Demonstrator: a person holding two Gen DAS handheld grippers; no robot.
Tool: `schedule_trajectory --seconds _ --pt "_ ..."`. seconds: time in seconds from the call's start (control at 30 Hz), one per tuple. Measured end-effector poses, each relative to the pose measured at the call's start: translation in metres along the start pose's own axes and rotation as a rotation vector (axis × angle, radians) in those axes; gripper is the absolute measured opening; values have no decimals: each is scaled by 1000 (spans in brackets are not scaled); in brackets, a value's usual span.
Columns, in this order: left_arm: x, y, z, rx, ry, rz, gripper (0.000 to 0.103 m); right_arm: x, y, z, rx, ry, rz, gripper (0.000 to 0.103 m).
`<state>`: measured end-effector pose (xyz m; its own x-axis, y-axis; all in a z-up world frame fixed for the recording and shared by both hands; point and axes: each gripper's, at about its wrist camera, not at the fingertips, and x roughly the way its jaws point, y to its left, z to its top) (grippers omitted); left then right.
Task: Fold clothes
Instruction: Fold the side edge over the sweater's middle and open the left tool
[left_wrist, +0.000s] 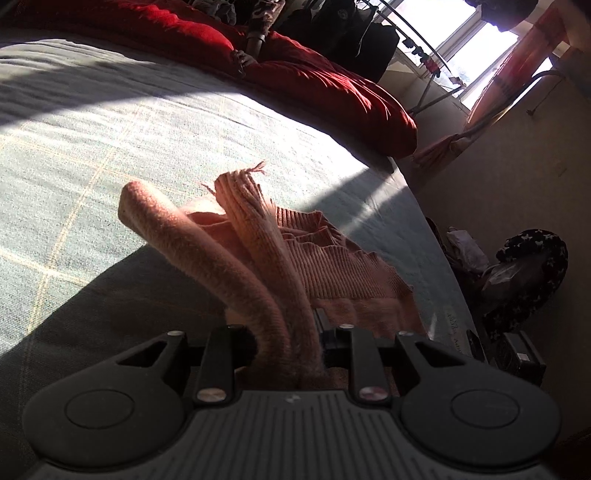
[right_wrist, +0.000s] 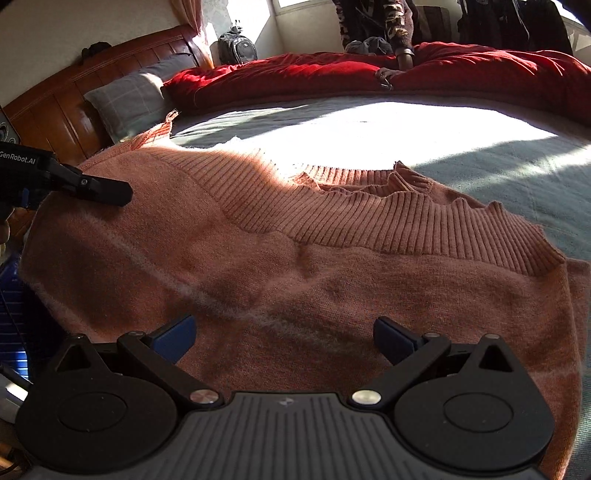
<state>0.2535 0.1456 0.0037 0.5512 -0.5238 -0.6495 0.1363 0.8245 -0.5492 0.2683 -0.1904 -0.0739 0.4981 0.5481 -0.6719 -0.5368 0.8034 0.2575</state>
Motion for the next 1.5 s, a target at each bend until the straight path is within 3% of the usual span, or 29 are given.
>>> schedule_trajectory --seconds 0.67,1.2,1.5 --pt "16 -71 14 -19 -19 -38 22 -49 -31 -4 83 -103 -19 103" --pt "68 -131 17 -91 3 -12 23 -95 -74 -15 184 -196 -52 103" --pt "103 -162 17 -76 26 24 23 -111 -92 -32 170 -155 -93 103"
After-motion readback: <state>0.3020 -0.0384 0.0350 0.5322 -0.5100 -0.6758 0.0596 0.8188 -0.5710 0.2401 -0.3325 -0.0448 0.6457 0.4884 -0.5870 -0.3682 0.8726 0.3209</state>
